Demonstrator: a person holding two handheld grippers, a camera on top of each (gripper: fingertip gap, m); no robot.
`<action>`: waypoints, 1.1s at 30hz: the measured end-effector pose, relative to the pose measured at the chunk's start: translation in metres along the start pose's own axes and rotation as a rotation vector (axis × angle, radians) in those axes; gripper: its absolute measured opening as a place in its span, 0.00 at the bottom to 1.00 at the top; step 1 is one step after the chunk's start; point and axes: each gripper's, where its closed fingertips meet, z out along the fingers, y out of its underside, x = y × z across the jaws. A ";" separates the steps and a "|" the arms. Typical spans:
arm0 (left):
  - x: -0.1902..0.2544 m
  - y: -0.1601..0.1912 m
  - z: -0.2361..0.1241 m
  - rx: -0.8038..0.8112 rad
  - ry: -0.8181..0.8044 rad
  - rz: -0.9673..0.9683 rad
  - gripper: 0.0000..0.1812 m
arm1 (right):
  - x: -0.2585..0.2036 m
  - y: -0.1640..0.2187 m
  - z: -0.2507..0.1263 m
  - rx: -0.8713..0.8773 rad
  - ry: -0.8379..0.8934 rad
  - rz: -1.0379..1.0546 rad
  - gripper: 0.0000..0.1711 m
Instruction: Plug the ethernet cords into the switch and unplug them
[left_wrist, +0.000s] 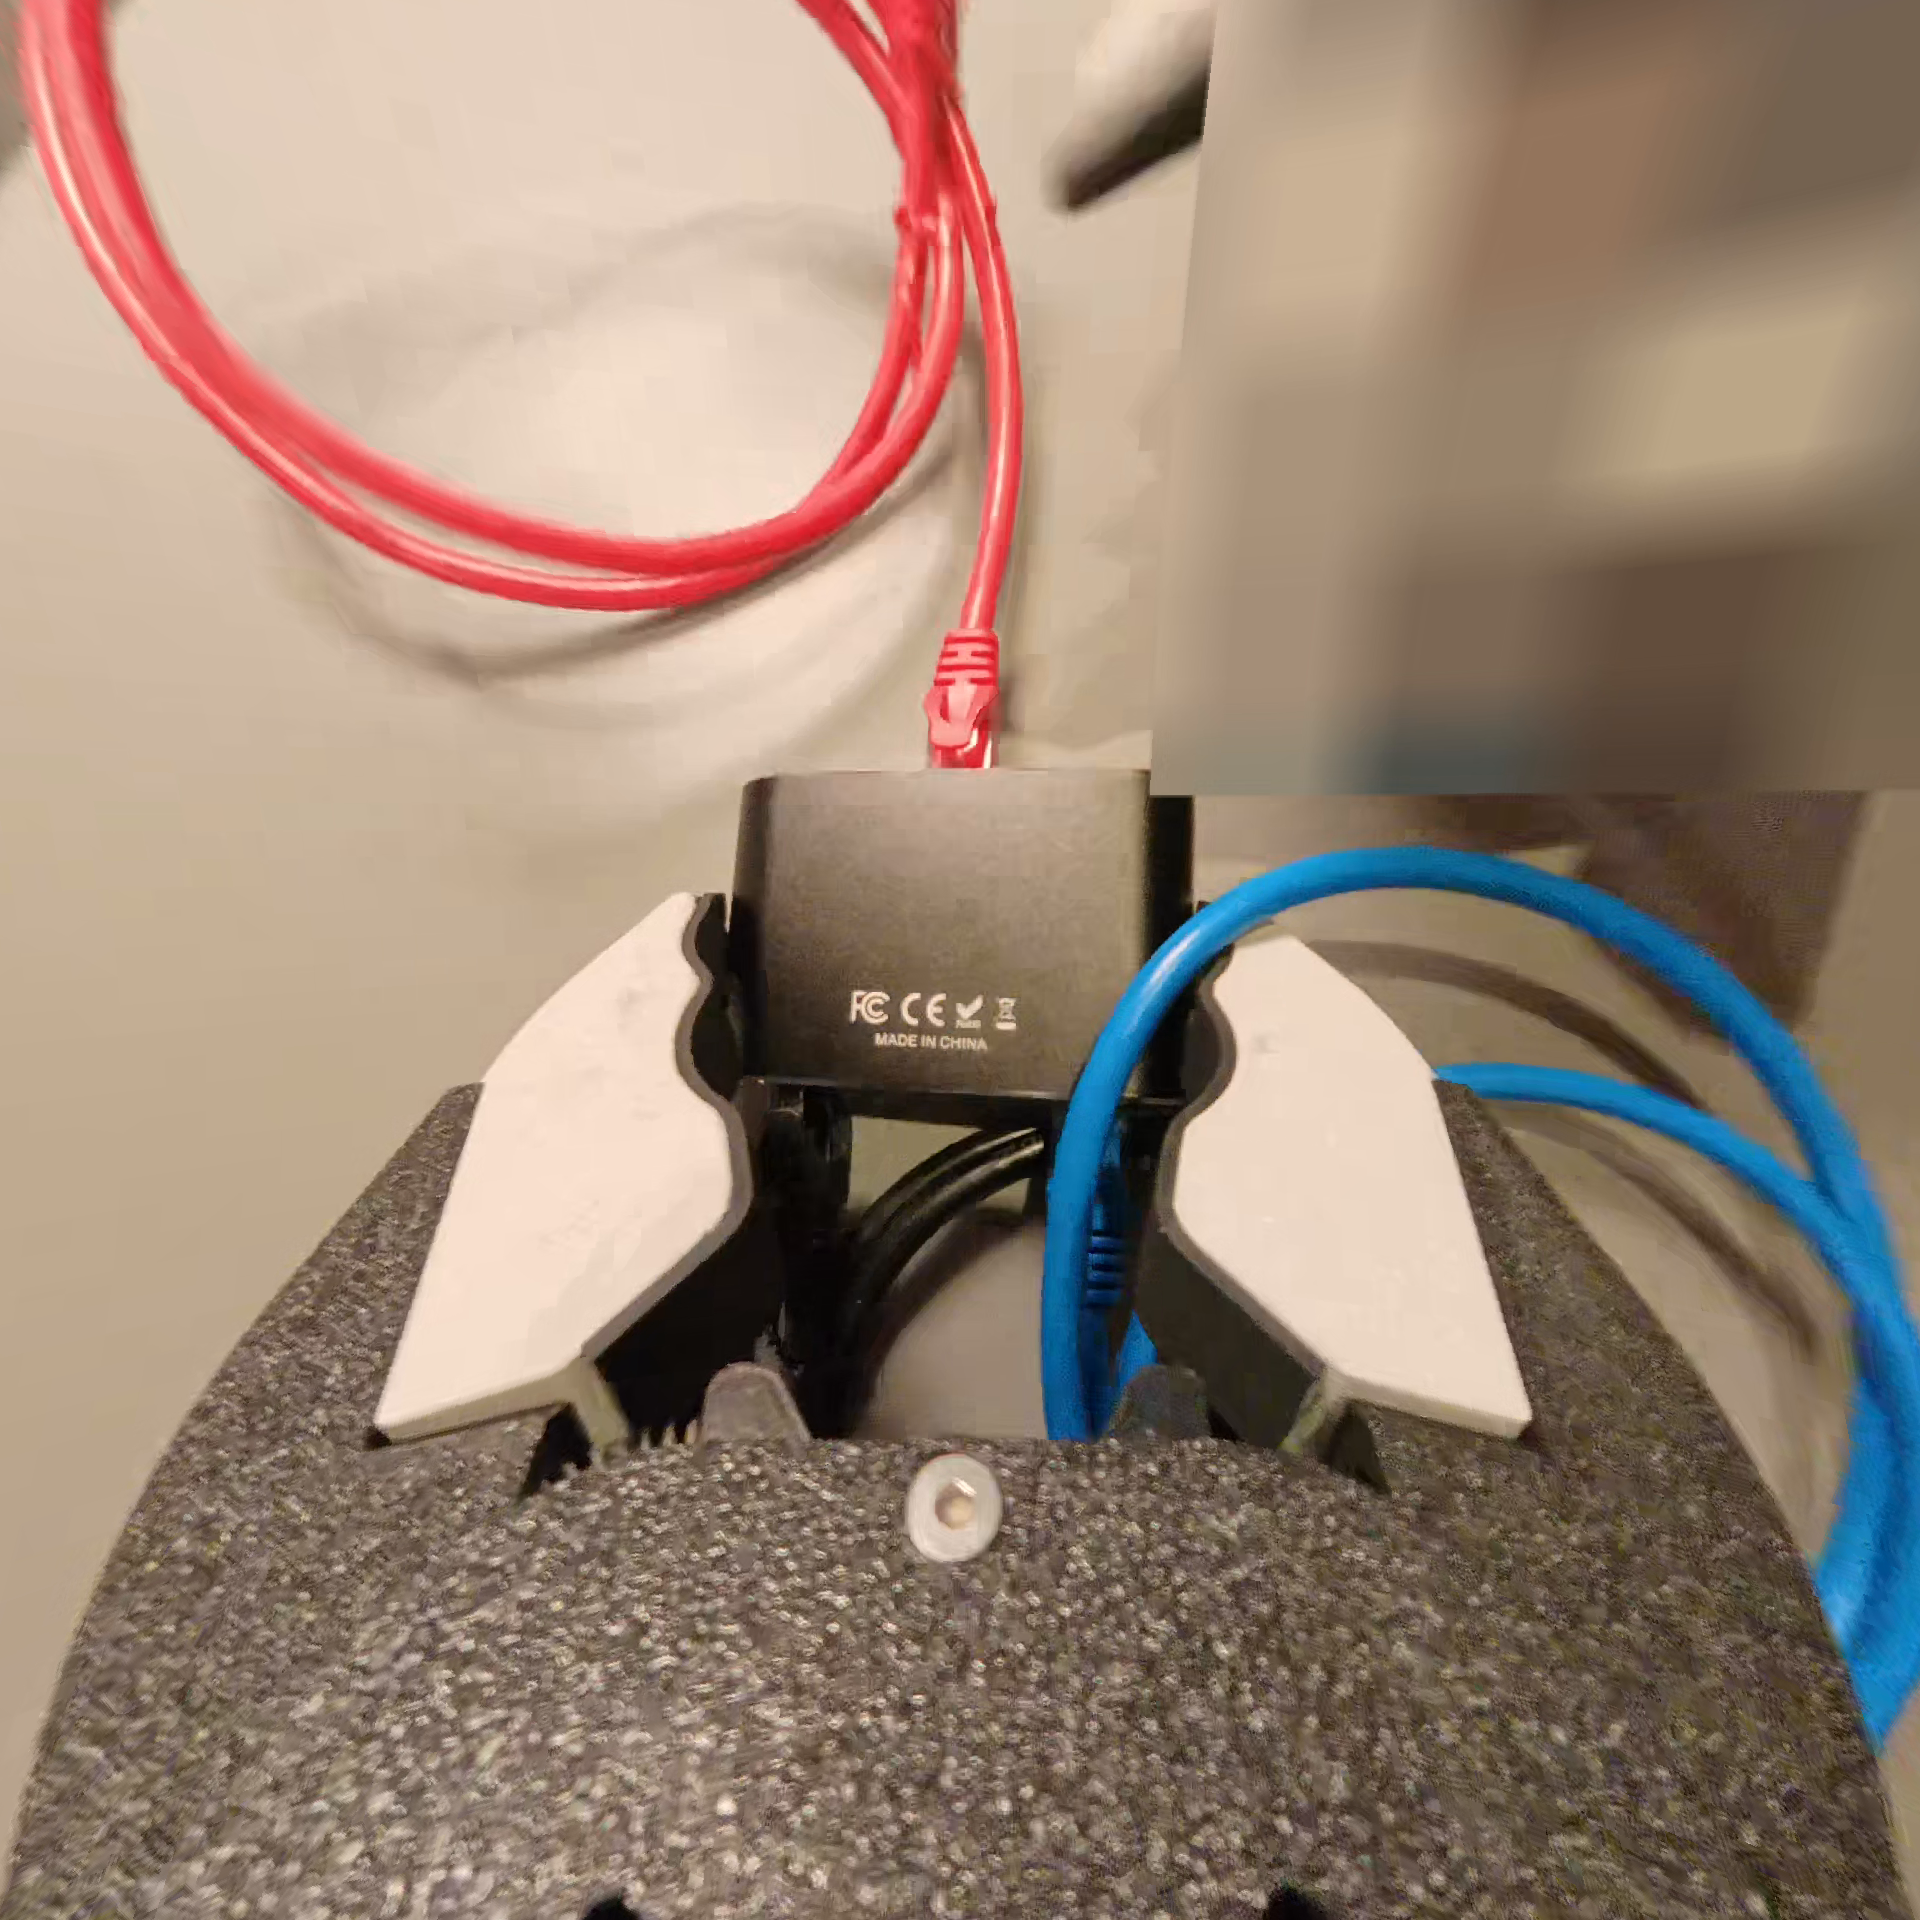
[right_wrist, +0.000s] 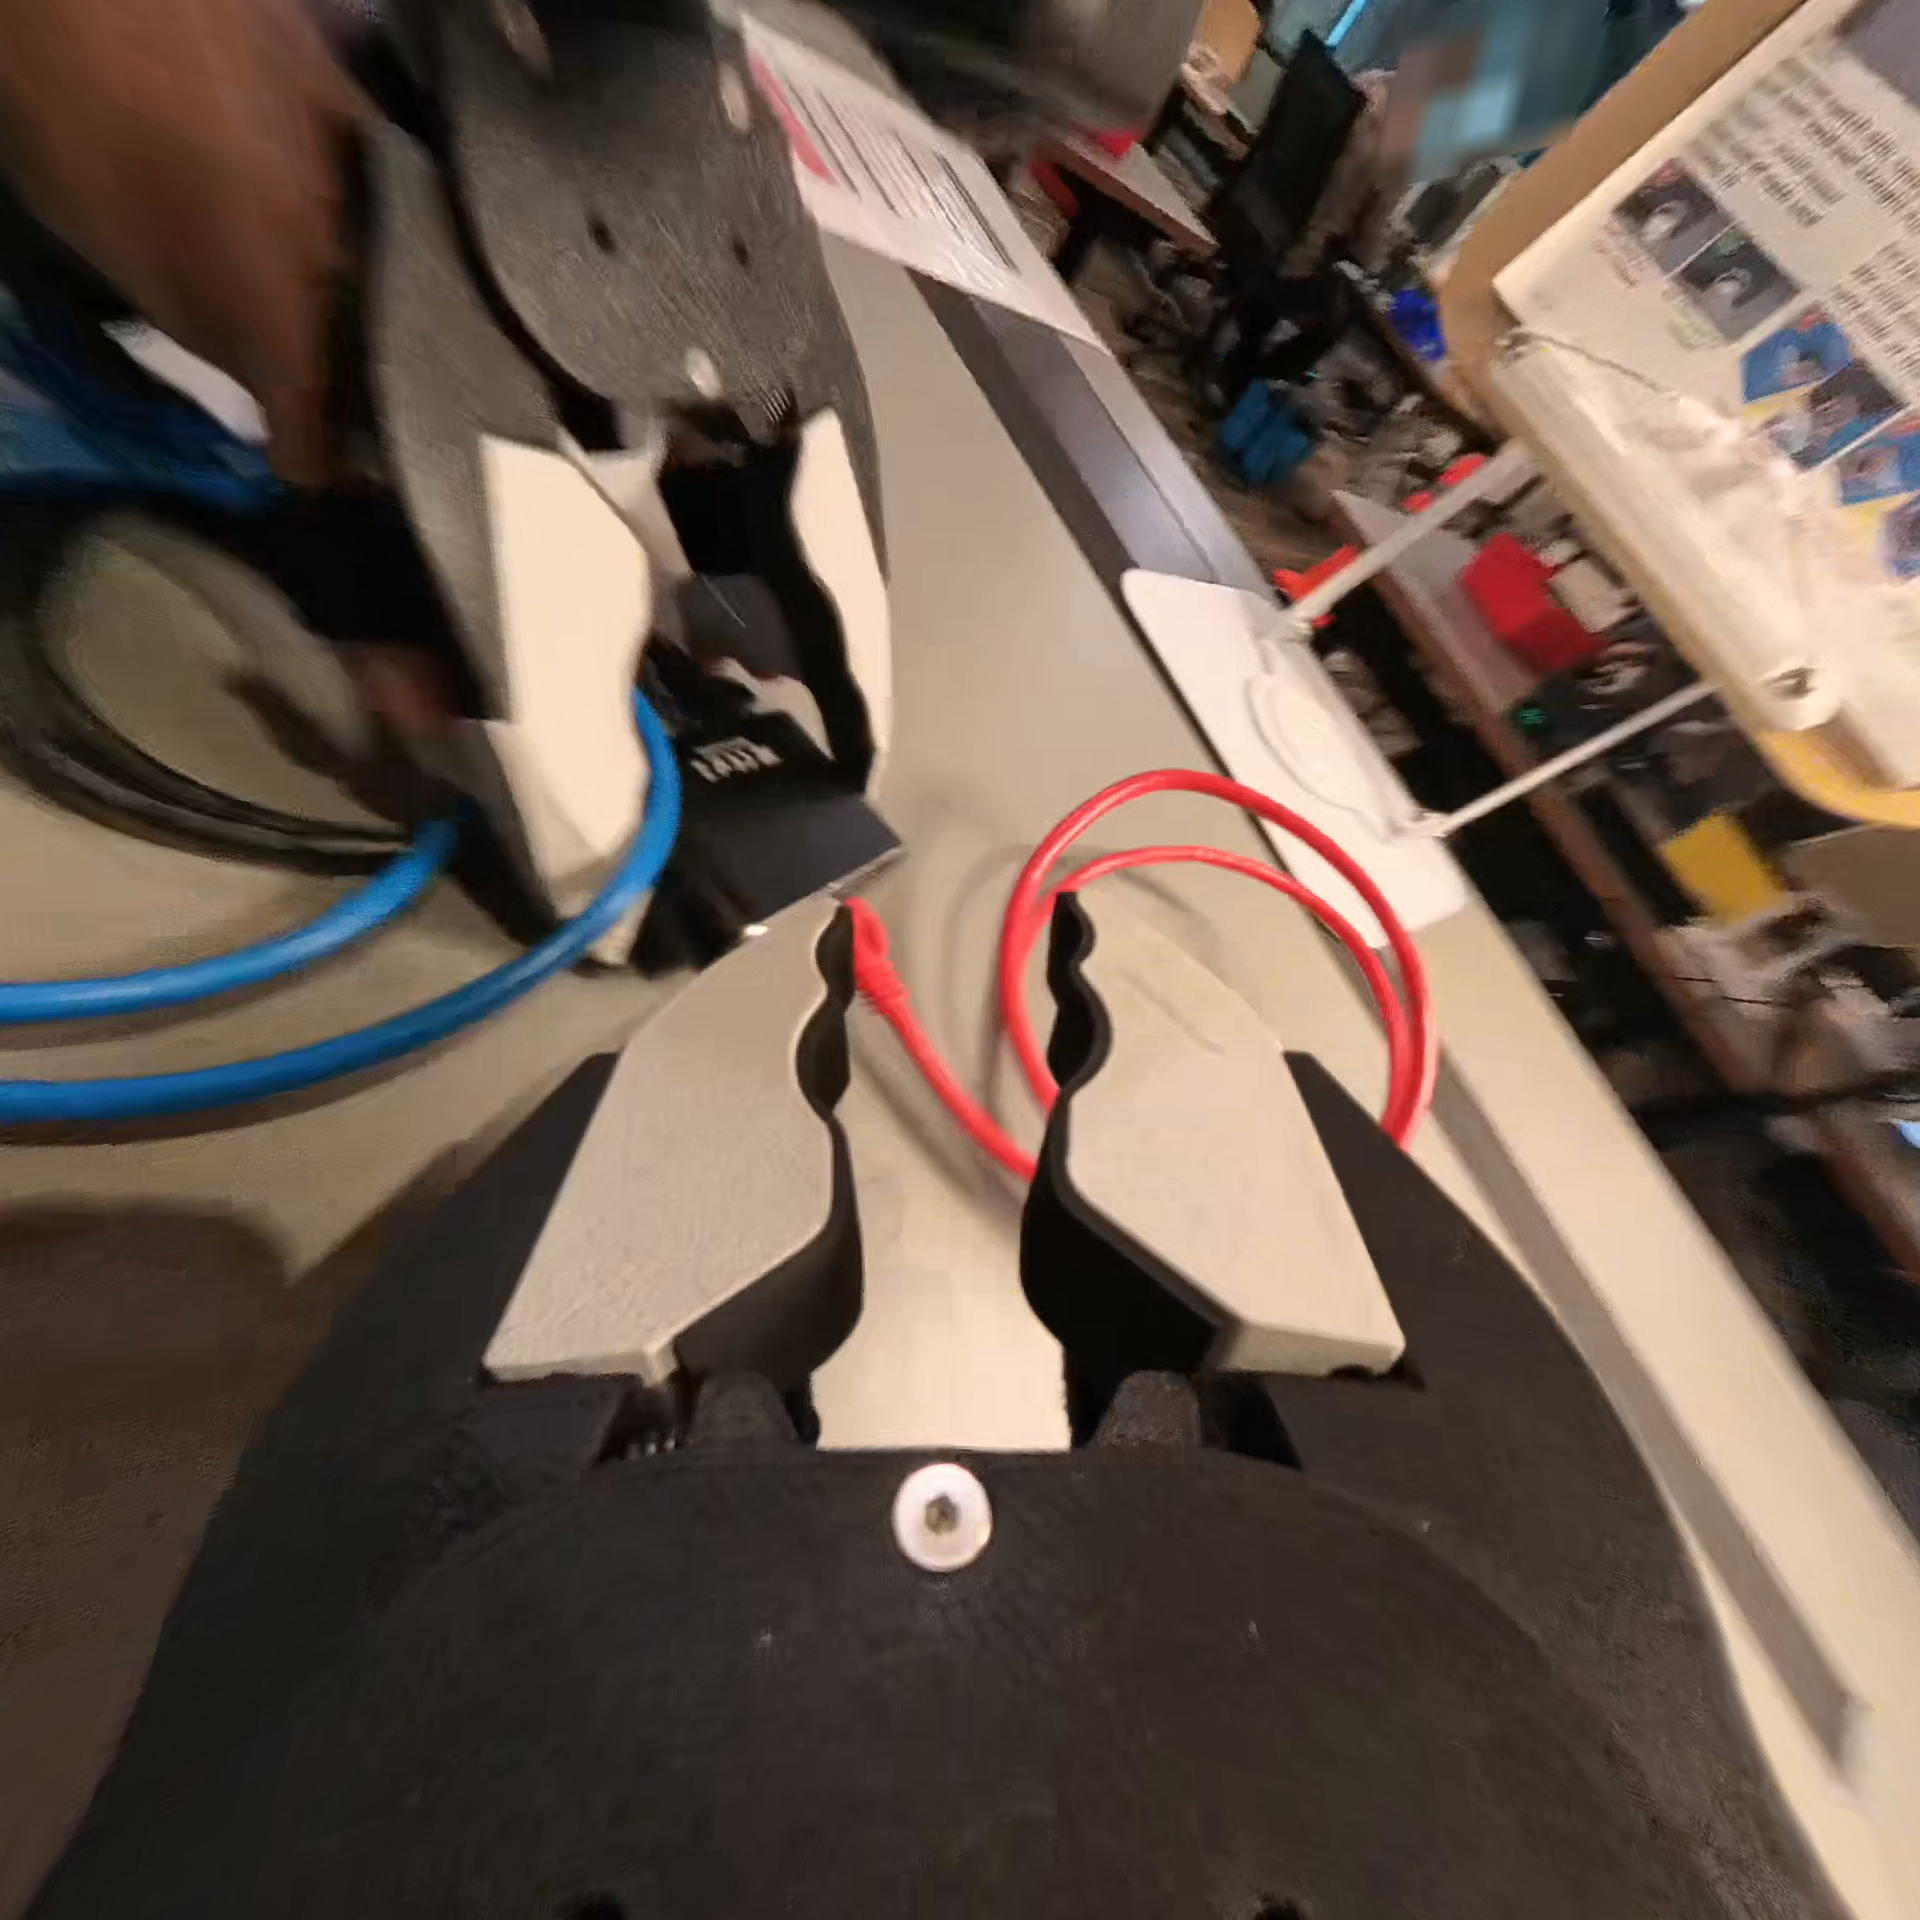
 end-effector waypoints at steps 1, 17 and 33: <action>0.002 -0.001 0.001 0.001 -0.026 0.046 0.47 | 0.001 0.006 0.004 -0.014 0.031 -0.060 0.22; 0.038 -0.024 -0.016 0.188 0.270 0.058 0.54 | -0.026 0.043 0.010 -0.077 -0.069 -0.325 0.10; -0.045 -0.009 -0.046 0.323 0.298 -0.258 0.51 | -0.038 0.035 -0.004 -0.014 -0.140 -0.250 0.19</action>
